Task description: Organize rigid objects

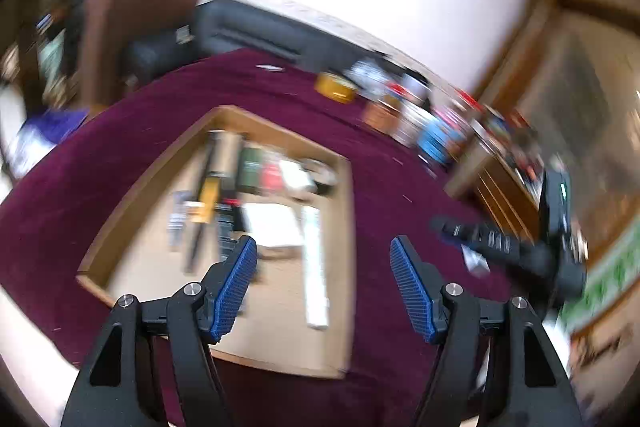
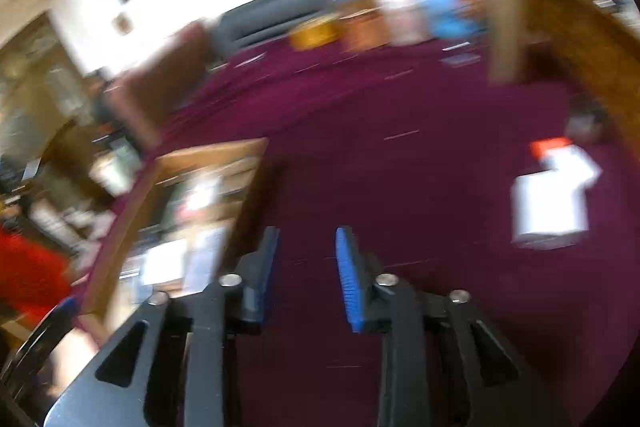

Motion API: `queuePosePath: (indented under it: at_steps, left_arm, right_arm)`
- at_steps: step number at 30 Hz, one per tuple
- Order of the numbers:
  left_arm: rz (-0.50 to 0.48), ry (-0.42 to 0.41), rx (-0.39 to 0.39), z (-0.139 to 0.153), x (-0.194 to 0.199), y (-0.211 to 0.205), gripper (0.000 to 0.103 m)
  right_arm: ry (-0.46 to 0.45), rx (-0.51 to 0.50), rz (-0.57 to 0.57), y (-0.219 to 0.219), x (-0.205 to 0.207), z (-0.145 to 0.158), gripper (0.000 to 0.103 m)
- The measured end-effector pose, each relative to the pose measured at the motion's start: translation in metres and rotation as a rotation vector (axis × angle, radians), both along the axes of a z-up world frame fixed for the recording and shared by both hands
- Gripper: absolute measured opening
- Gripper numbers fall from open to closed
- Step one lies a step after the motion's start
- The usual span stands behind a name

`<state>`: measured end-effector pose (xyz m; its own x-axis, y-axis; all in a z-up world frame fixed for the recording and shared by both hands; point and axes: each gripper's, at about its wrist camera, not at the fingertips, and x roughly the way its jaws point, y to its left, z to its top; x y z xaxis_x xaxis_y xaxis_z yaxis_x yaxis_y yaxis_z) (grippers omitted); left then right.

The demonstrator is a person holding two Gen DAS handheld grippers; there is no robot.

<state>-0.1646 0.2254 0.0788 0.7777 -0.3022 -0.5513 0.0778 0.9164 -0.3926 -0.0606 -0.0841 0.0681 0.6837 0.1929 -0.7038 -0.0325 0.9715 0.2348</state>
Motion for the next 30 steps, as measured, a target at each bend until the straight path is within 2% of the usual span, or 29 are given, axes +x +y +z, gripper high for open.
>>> queuePosePath:
  at_steps: [3, 4, 5, 7, 10, 12, 13, 15, 19, 23, 26, 30]
  left_arm:
    - [-0.108, 0.004, 0.071, -0.005, 0.004, -0.039, 0.063]
    - [-0.133, 0.014, 0.074, -0.007, 0.006, -0.047, 0.063]
    - [-0.147, 0.024, 0.075, -0.009, 0.008, -0.052, 0.063]
    - [-0.162, 0.046, 0.075, -0.011, 0.012, -0.061, 0.063]
    - [-0.153, 0.06, 0.086, -0.011, 0.015, -0.067, 0.063]
    - [-0.136, 0.069, 0.11, -0.01, 0.013, -0.07, 0.063]
    - [-0.13, 0.074, 0.12, -0.01, 0.014, -0.071, 0.063]
    - [-0.11, 0.08, 0.17, -0.01, 0.011, -0.076, 0.063]
    - [-0.072, 0.088, 0.287, -0.012, 0.009, -0.086, 0.063]
    - [-0.079, 0.121, 0.355, -0.022, 0.013, -0.098, 0.063]
    - [-0.102, 0.14, 0.403, -0.028, 0.015, -0.108, 0.063]
    - [-0.124, 0.161, 0.452, -0.033, 0.014, -0.116, 0.063]
  right_arm:
    - [0.057, -0.036, -0.158, -0.068, 0.008, -0.003, 0.046]
    - [0.057, -0.036, -0.158, -0.068, 0.008, -0.003, 0.046]
    - [0.074, -0.03, -0.193, -0.086, 0.011, -0.007, 0.046]
    - [0.097, -0.004, -0.232, -0.109, 0.021, -0.015, 0.046]
    - [0.168, 0.1, -0.242, -0.132, 0.048, -0.04, 0.046]
    - [0.198, 0.113, -0.236, -0.13, 0.056, -0.048, 0.048]
    - [0.193, 0.153, -0.216, -0.13, 0.061, -0.053, 0.05]
    - [0.183, 0.064, -0.16, -0.105, 0.059, -0.054, 0.048]
    - [0.195, 0.06, -0.024, -0.062, 0.04, -0.054, 0.047]
    - [0.242, 0.11, 0.128, -0.024, 0.007, -0.057, 0.05]
    - [0.269, 0.224, 0.246, -0.007, -0.015, -0.059, 0.05]
    - [0.197, 0.254, 0.212, -0.02, -0.029, -0.049, 0.05]
